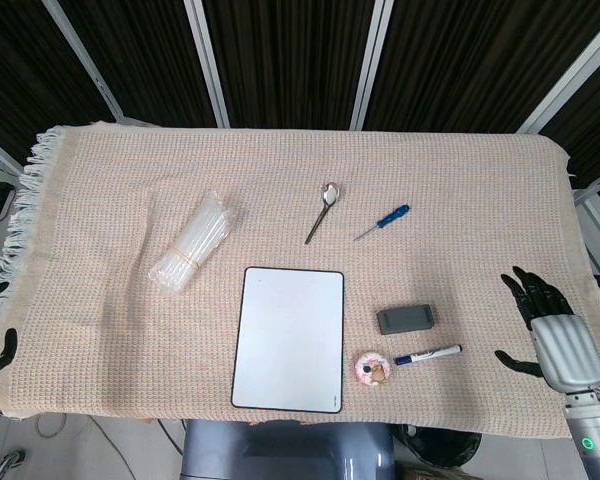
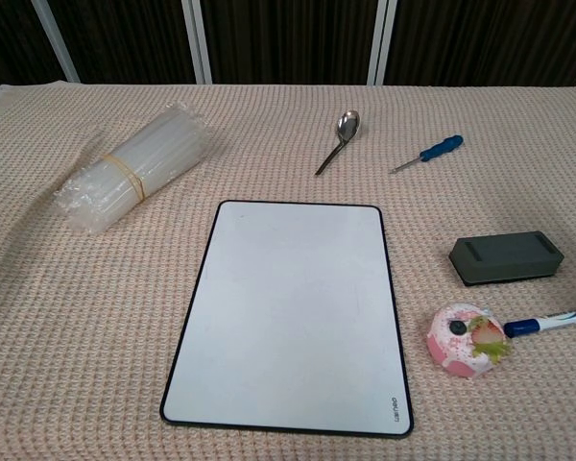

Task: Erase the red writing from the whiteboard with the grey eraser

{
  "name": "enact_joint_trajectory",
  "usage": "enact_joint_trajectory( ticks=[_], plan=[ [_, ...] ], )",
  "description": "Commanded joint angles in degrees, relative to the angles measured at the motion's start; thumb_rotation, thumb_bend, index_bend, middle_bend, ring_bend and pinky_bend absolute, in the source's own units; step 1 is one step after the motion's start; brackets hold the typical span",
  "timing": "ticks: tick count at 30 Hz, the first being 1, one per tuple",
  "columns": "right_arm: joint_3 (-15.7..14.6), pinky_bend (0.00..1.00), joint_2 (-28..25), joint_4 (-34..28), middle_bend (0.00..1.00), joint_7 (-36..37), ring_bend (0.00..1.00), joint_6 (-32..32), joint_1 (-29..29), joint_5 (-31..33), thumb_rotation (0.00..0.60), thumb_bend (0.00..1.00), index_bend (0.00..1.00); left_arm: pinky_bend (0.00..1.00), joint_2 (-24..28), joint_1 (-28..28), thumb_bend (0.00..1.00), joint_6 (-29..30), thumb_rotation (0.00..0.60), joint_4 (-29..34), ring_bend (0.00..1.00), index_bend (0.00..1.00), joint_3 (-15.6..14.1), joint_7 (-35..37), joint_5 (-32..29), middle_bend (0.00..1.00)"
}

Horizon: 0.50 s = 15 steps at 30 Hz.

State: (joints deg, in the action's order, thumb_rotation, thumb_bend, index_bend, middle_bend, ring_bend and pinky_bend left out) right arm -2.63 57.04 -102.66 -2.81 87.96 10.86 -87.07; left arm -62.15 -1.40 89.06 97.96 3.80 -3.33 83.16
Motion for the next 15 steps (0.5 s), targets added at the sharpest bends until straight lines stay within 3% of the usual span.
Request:
enact_joint_trajectory(
  ticks=[1,15],
  plan=[
    [-1.21,0.14,2.39,2.86,0.01,-1.03,0.05,3.8,-3.4,-1.63,0.6,0.12,0.06,0.0,-0.05,0.05,0.46,0.15,0.6,-0.09,0.0,0.15,-0.01,-0.12,0.1,0.01],
    [0.61,0.14,8.39,9.59,0.01,0.27,0.06,7.4,-6.69,-1.4,0.6,0.13,0.03,0.0,-0.11,0.18,0.46,0.45,0.6,-0.2,0.0,0.15,0.07,-0.17,0.13,0.01]
  ],
)
